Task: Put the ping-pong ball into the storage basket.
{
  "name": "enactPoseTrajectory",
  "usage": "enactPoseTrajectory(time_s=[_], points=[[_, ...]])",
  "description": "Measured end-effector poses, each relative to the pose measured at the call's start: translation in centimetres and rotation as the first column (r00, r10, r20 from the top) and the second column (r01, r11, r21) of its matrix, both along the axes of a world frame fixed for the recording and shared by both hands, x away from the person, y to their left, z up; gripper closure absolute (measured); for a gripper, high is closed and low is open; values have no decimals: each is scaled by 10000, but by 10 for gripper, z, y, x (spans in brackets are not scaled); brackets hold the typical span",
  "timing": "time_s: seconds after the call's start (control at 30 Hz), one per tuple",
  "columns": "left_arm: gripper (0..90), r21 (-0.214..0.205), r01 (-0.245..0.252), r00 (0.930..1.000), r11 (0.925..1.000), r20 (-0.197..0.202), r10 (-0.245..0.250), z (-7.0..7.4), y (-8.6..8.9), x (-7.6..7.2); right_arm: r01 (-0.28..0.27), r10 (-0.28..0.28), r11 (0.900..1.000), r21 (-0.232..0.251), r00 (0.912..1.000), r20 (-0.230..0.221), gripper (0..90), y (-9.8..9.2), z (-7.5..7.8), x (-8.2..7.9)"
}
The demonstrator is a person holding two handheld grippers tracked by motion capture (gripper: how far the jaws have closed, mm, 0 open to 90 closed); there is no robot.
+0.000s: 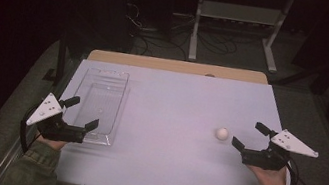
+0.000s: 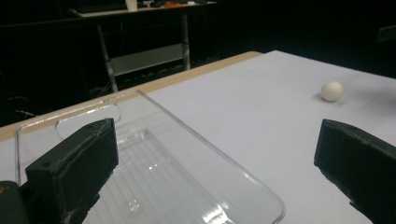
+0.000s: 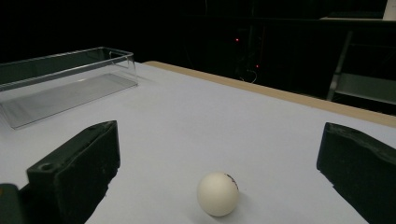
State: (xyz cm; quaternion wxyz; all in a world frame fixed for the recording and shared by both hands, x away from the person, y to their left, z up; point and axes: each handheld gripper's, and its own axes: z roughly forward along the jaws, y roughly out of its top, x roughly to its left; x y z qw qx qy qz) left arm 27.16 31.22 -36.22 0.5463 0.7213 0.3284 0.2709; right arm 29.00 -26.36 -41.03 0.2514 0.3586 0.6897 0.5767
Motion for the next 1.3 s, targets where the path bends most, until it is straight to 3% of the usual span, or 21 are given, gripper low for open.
enactPoseTrajectory(time_s=[0.1, 0.27, 0.7, 1.07, 1.3], points=[[0, 58, 59, 10000, 10000, 44, -59, 5, -2, 2, 5, -5, 10000, 19, 10000, 17, 0, 0, 0, 0], [0, 744, 274, 9996, 9968, -48, -271, 12, -9, 10, 36, -36, 10000, 34, 10000, 55, 0, -2, 1, 0], [0, 1048, 837, 9965, 9910, -81, -834, 30, -24, 23, 10, -11, 10000, 52, 10000, 75, 0, -2, 1, -1], [0, 1270, 1047, 9945, 9864, -176, -1033, 42, -29, 33, -9, 9, 9999, 146, 10000, -7, 0, -3, 1, -1], [0, 1589, 1483, 9889, 9761, -246, -1462, 49, -40, 36, -12, 12, 9999, 169, 10000, -14, 0, -3, 1, -1]])
